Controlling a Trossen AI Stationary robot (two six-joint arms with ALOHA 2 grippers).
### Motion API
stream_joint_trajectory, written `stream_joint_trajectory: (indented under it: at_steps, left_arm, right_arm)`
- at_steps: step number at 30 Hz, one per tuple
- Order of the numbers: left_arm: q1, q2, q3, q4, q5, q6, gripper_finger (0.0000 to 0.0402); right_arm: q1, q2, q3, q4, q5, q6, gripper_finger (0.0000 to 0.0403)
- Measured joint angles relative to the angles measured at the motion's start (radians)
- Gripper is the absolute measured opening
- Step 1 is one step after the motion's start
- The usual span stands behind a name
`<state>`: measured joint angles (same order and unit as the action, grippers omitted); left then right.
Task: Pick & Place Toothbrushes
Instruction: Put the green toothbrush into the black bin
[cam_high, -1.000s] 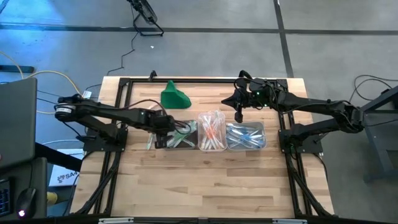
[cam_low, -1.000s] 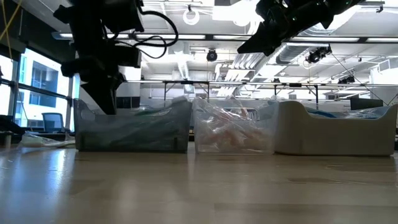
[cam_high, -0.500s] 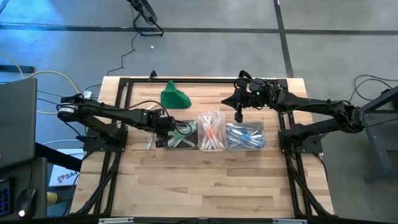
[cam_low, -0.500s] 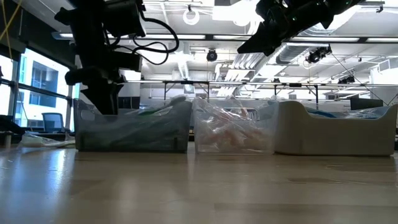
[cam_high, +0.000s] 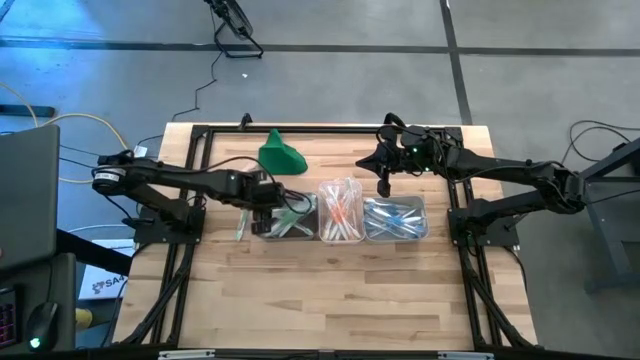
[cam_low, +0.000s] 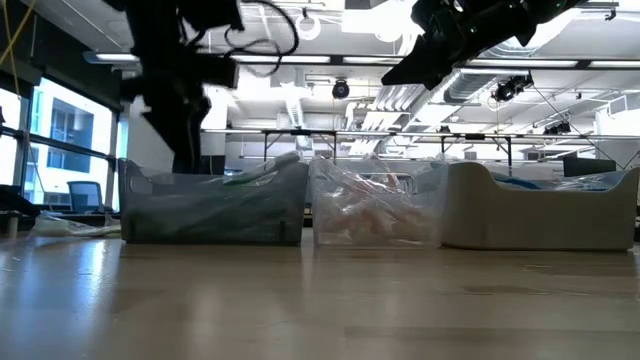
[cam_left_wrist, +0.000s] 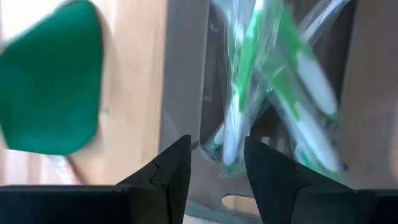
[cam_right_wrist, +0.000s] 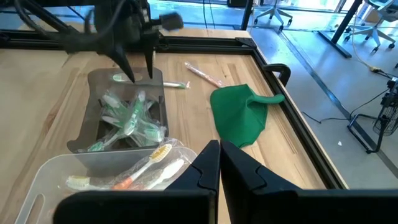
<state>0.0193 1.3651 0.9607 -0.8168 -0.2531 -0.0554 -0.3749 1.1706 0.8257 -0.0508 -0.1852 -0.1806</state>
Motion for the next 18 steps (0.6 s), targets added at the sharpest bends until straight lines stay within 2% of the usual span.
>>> stream_joint_trajectory:
  at_steps: [5, 9, 14, 18]
  left_arm:
    - [0.0, 0.0, 0.122, -0.115, -0.001, -0.013, 0.0142]
    - [0.0, 0.0, 0.195, -0.223, -0.022, -0.082, 0.0142]
    - [0.0, 0.0, 0.258, -0.38, -0.033, -0.254, 0.0142]
    - [0.0, 0.0, 0.27, -0.479, -0.031, -0.471, 0.0142]
  right_arm:
    - [0.0, 0.0, 0.0, 0.0, 0.0, 0.0, 0.0004]
    - [0.0, 0.0, 0.0, -0.005, 0.0, 0.0, 0.0004]
    - [0.0, 0.0, 0.0, -0.005, 0.0, 0.0, 0.0004]
    - [0.0, 0.0, 0.0, -0.006, 0.0, 0.0, 0.0004]
